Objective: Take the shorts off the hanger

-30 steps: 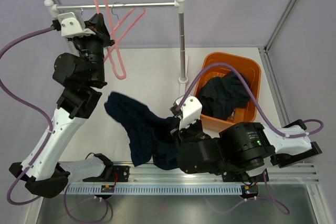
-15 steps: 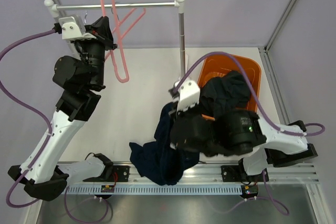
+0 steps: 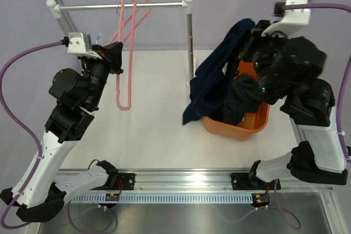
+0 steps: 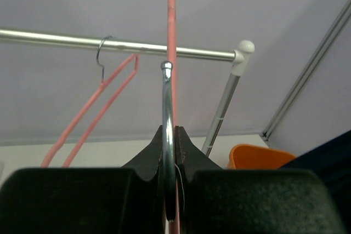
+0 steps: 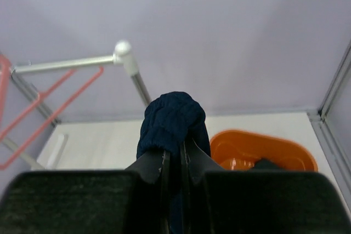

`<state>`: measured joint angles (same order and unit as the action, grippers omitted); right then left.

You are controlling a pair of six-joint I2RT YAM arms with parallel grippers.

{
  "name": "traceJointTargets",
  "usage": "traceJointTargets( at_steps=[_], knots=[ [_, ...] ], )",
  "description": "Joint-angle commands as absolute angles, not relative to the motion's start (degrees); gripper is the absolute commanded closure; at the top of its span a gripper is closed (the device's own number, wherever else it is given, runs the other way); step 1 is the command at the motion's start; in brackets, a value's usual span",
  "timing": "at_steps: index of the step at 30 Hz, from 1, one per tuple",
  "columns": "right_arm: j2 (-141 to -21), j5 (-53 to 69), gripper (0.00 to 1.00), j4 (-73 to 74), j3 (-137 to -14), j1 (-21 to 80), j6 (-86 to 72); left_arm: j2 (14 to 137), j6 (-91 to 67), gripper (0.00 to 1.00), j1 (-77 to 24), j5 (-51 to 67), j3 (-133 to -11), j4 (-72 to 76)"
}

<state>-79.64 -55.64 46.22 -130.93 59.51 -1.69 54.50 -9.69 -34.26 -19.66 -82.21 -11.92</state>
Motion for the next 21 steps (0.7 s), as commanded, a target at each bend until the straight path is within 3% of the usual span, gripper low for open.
traceJointTargets(
  at_steps=[1, 2, 5, 10, 21],
  knots=[
    [-72.7, -59.2, 1.0, 16.2, -128.3, 59.2, 17.9, 52.7, -11.6, 1.0, -34.1, -16.3, -79.0, -14.1],
    [-72.3, -59.5, 1.0, 7.2, -127.2, 59.2, 21.2, 52.5, -11.6, 1.0, -34.1, -16.0, -78.7, -14.4],
    [-75.2, -60.9, 1.0, -0.9, -131.1, 58.9, 33.3, 51.9, -11.7, 1.0, -34.1, -14.7, -78.0, -15.7],
    [-79.6, -60.9, 1.0, -5.3, -132.4, 54.6, 40.0, 50.9, -12.7, 1.0, -34.1, -12.4, -76.8, -17.2],
    [-85.4, -48.2, 1.0, 22.2, -134.5, 37.9, 13.6, 50.0, -12.9, 1.0, -34.2, -10.2, -76.6, -25.2]
  ],
)
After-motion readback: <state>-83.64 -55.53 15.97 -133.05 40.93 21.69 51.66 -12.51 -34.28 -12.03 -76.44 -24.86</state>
